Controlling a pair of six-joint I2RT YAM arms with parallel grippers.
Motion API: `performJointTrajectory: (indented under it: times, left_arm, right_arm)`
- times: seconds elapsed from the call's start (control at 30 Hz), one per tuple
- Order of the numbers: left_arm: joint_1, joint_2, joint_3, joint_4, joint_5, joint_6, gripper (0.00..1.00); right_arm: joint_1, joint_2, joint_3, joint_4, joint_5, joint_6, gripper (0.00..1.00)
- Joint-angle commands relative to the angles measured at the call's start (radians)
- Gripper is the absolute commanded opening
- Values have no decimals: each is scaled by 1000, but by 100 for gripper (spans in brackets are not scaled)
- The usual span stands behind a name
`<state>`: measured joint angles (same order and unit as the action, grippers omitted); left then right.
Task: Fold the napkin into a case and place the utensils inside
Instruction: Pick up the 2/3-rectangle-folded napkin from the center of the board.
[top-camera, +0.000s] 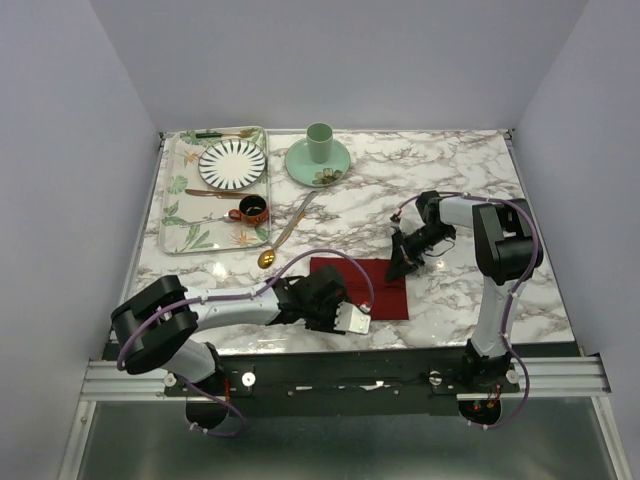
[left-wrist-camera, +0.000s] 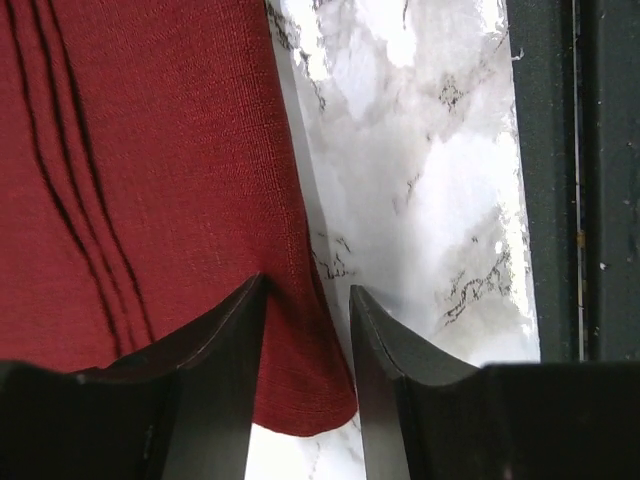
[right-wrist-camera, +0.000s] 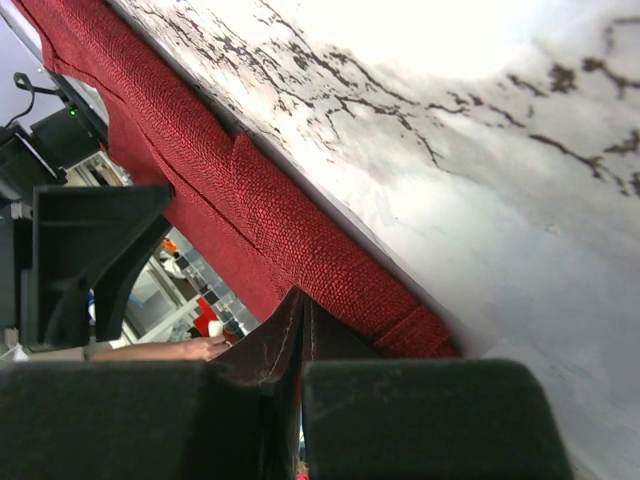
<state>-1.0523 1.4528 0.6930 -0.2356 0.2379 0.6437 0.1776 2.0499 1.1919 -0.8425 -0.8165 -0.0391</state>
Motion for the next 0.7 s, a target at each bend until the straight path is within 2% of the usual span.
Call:
performJointTrajectory:
  times: [0.0,0.13,0.23,0.27,0.3,0.43,0.57,0.67]
  left_arm:
    - [-57,15,-35,61,-146,33,44]
    - [-63,75,-3,27,-150,40,32]
    - [-61,99,20,-8,-129,56,19]
    - [-61,101,25,-17,-118,59,6]
    - [-60,103,37,-27,-106,66,1]
    - [-49,93,74,-96,-49,67,0]
    - [12,99,167,-224,108,50,0]
    - [89,124,266,-341,282,57,0]
  right_arm:
    - [5,41,2,42,151,-50,10]
    - [3,44,5,42,151,-48,10]
    - [5,43,8,39,151,-50,10]
    - [5,44,8,39,151,-48,10]
    - [6,44,8,39,152,-50,10]
    - [7,43,9,37,154,-54,10]
    - [11,47,18,31,154,-64,9]
    - [11,47,26,25,157,-68,9]
